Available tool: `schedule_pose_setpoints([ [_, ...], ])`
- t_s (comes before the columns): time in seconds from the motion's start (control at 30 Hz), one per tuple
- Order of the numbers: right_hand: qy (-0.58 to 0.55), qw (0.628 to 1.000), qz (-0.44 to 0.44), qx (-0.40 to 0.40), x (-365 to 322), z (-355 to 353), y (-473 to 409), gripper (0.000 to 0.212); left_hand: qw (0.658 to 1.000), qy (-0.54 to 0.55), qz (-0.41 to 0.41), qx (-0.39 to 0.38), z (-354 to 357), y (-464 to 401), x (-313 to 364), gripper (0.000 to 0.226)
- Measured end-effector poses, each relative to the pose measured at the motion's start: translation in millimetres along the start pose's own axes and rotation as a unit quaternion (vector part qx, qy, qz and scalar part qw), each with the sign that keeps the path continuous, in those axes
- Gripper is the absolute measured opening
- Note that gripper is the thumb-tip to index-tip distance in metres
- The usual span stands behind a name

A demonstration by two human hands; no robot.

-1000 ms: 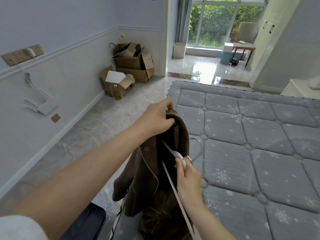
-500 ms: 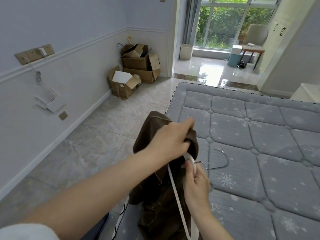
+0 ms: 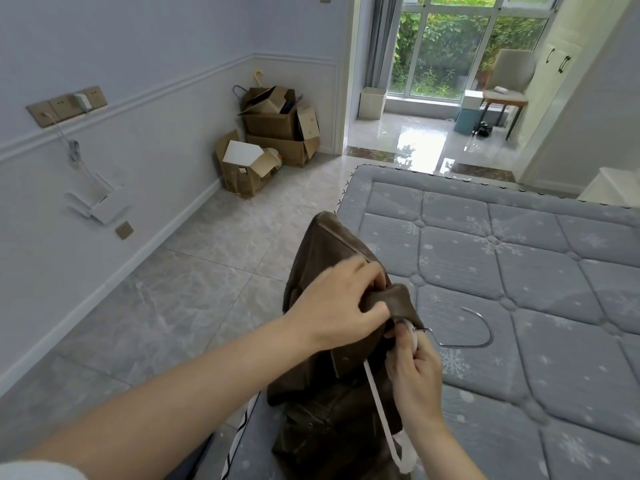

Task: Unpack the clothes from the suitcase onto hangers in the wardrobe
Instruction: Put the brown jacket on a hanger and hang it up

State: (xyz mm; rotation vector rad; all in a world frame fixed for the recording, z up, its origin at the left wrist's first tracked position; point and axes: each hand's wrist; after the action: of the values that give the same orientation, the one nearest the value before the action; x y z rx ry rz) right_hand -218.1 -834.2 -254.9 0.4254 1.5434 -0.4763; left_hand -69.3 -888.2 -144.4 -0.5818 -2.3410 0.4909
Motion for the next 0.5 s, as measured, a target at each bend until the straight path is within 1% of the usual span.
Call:
schedule_pose_setpoints([
  [0.03,0.002,1.000,-0.012,-0.007,-2,-2,-2,0.057,0.997,-0.021,0.048,0.048,-2,-2,-4,0.027],
  [0.07,0.006,1.000,-0.023,-0.012,-5,-4,-2,0.058,0.991,-0.052,0.097,0.076,-6,-4,-10,0.034],
  [0.1,0.009,0.999,-0.031,-0.019,-8,-5,-2,0.057,0.983,-0.090,0.140,0.071,-10,-7,-18,0.041],
  [0.13,0.009,0.999,-0.033,-0.026,-13,-6,-2,0.056,0.974,-0.128,0.182,0.041,-13,-10,-24,0.043],
  [0.17,0.007,0.999,-0.035,-0.039,-17,-7,-1,0.054,0.962,-0.161,0.219,-0.002,-15,-13,-30,0.040],
  [0.2,0.007,0.998,-0.035,-0.051,-20,-8,0,0.053,0.950,-0.187,0.247,-0.045,-16,-15,-34,0.037],
  [0.23,0.003,0.997,-0.035,-0.063,-23,-9,1,0.052,0.939,-0.201,0.270,-0.070,-16,-18,-37,0.036],
  [0.3,-0.023,0.995,-0.011,-0.101,-26,-11,4,0.052,0.923,-0.200,0.318,-0.080,-19,-25,-40,0.035],
  [0.37,-0.043,0.987,0.023,-0.155,-31,-16,-1,0.055,0.916,-0.201,0.337,-0.086,-23,-28,-44,0.038],
  [0.4,-0.018,0.982,0.032,-0.185,-35,-21,-10,0.058,0.919,-0.200,0.329,-0.081,-25,-28,-48,0.041],
  [0.47,0.050,0.975,0.041,-0.214,-40,-37,-36,0.067,0.937,-0.198,0.281,-0.059,-25,-22,-54,0.045],
  [0.5,0.071,0.976,0.059,-0.197,-40,-48,-51,0.067,0.946,-0.193,0.254,-0.052,-25,-19,-57,0.047],
])
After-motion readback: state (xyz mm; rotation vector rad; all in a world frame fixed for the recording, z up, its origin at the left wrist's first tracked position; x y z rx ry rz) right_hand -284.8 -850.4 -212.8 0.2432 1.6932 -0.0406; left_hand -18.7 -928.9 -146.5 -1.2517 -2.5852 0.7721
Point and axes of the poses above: each hand's wrist, its own y-axis away from the middle knuckle, its own z-axis out of the palm, x = y × z, and after that the axes turned 15 degrees about x, right-handed
